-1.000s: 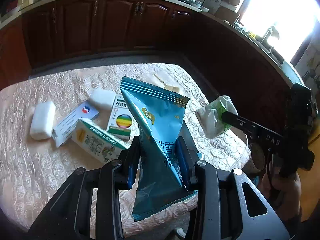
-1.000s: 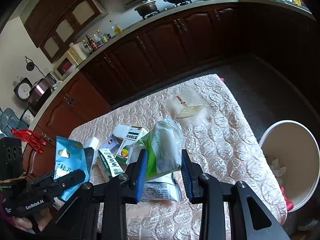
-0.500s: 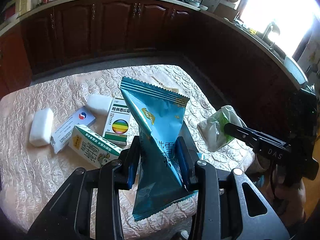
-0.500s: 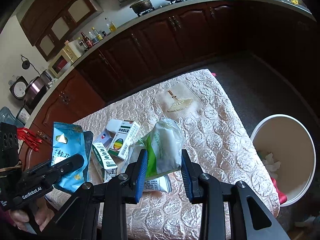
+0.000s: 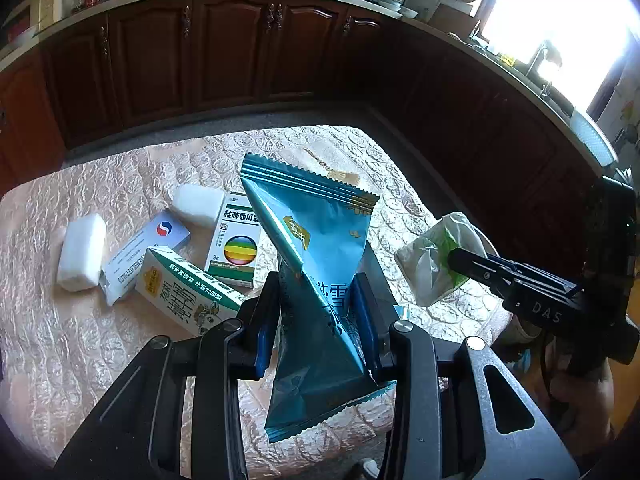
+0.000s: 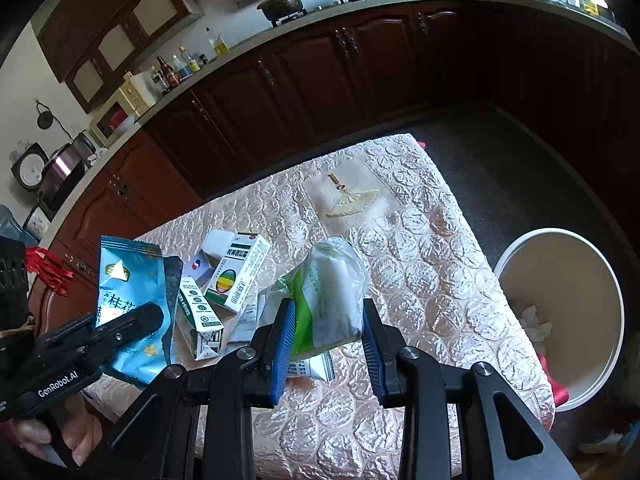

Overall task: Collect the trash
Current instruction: 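Lift the blue snack bag and plastic bag and carry both toward the white bucket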

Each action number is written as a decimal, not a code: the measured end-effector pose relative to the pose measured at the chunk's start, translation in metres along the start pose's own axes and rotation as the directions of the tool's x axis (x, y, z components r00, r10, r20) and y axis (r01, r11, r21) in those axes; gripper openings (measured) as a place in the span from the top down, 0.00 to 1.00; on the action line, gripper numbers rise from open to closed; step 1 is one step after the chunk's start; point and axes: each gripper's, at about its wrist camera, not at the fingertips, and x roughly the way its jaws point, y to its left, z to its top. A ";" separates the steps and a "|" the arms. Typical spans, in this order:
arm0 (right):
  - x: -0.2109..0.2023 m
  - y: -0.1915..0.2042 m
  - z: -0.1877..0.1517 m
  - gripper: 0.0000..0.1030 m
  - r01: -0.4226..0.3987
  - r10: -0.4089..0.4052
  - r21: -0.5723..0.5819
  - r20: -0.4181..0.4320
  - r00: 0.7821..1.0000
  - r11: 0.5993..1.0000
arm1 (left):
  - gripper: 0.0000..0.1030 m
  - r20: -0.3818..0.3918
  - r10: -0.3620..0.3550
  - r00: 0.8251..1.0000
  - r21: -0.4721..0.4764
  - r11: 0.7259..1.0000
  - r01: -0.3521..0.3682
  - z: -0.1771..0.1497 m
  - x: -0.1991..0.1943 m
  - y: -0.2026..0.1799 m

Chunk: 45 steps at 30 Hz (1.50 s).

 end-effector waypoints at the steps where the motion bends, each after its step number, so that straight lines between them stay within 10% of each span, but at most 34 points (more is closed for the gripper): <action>1: 0.001 0.000 0.000 0.70 0.001 -0.001 -0.001 -0.002 1.000 1.000 | 0.68 0.000 -0.001 1.000 0.000 1.000 0.001 0.000 0.000 0.000; 45: -0.027 -0.055 -0.010 0.70 0.067 -0.071 0.080 0.041 0.997 0.994 | 0.68 -0.027 -0.061 0.998 0.080 0.995 0.063 0.011 0.020 -0.058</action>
